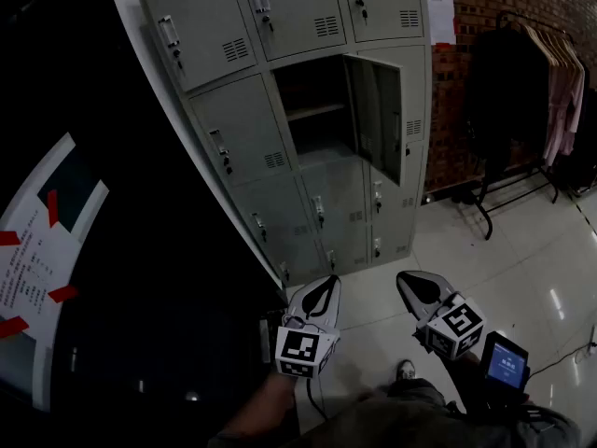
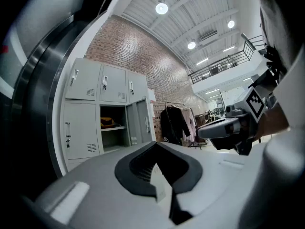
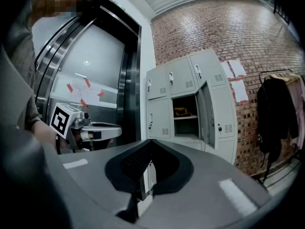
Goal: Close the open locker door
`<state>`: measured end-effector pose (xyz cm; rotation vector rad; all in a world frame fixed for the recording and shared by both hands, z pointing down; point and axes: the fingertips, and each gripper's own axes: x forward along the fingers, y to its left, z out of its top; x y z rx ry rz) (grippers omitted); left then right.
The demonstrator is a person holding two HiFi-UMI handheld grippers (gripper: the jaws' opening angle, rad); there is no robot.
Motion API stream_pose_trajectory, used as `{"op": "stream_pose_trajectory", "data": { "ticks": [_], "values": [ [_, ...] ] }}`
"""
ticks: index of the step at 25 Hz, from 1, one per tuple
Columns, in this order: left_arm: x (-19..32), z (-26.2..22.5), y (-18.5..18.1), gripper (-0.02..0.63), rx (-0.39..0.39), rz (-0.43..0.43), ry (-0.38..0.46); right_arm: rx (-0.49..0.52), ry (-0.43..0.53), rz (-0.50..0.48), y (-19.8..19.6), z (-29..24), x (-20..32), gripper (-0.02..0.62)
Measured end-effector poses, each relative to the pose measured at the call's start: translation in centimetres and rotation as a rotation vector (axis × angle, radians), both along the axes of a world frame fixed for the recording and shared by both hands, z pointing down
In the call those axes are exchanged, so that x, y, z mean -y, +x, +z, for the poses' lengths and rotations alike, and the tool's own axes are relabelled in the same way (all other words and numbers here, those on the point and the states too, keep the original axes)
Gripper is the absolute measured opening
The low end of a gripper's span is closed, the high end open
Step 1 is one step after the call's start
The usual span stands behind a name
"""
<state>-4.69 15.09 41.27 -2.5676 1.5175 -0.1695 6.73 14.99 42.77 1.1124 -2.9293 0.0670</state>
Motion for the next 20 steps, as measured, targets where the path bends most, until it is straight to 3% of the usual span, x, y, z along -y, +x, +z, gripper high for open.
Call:
{"op": "stream_pose_trajectory", "data": {
  "ticks": [9, 20],
  "values": [
    [5.1, 0.6, -0.4, 0.0, -0.039, -0.025, -0.012, 0.014, 0.004, -0.006, -0.4, -0.2, 5.3, 0.0],
    [17.2, -1.1, 1.5, 0.0, -0.091, -0.062, 0.018, 0.024, 0.063, -0.019, 2.6, -1.8, 18.3, 0.0]
  ]
}}
